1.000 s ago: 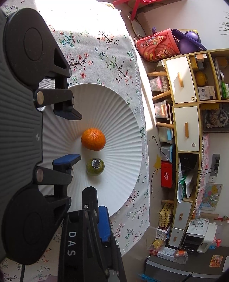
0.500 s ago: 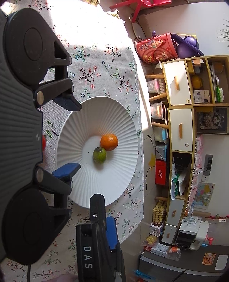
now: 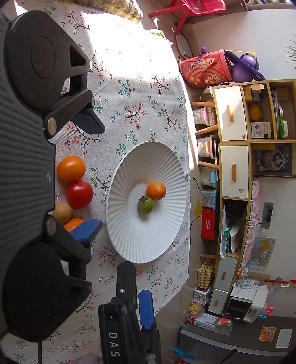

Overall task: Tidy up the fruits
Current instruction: 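Withdraw both open grippers from the white bowl, then grasp the brown kiwi with the left gripper while the right gripper approaches the large orange, then close the right gripper on the large orange while the left gripper holds the kiwi, then carry the kiwi with the left gripper while the right gripper carries the orange over the bowl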

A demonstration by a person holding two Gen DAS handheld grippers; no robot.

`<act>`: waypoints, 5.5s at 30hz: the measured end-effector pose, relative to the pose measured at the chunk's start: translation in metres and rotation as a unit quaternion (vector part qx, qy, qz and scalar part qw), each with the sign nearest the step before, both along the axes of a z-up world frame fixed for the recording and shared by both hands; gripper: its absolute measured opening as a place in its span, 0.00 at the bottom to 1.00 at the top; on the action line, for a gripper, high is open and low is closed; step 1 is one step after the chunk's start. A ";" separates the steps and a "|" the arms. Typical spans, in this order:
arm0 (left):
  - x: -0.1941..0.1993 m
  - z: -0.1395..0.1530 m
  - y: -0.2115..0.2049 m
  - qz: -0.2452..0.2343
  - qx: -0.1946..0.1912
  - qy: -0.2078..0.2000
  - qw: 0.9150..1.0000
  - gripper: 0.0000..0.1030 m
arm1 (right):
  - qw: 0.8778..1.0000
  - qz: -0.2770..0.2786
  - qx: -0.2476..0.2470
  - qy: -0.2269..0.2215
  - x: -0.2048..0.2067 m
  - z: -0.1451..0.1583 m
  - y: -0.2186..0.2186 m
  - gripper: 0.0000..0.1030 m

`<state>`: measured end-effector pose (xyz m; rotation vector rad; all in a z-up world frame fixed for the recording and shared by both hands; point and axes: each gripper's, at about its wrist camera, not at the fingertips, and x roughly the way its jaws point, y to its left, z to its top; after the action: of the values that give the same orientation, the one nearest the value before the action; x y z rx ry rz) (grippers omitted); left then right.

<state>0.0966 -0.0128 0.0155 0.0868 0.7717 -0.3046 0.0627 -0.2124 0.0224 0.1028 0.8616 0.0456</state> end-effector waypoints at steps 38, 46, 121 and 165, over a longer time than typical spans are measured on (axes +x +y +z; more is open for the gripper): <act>-0.050 -0.057 0.088 0.029 0.036 -0.024 0.999 0.88 | 0.994 0.098 -0.053 -0.012 -0.041 -0.051 0.024 0.89; -0.045 -0.069 0.109 0.041 0.006 -0.026 0.999 0.75 | 0.988 0.143 -0.052 -0.021 -0.036 -0.063 0.024 0.81; -0.028 -0.044 0.061 0.041 0.015 -0.033 0.998 0.09 | 0.991 0.125 -0.034 0.011 -0.015 -0.057 0.041 0.41; 0.016 -0.014 -0.012 0.002 0.000 -0.060 0.998 0.09 | 0.998 0.041 -0.043 -0.036 0.007 -0.021 0.004 0.35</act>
<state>0.1126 -0.0247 0.0015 0.1020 0.6519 -0.2932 0.0696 -0.2080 0.0017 -0.0144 0.7934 0.0896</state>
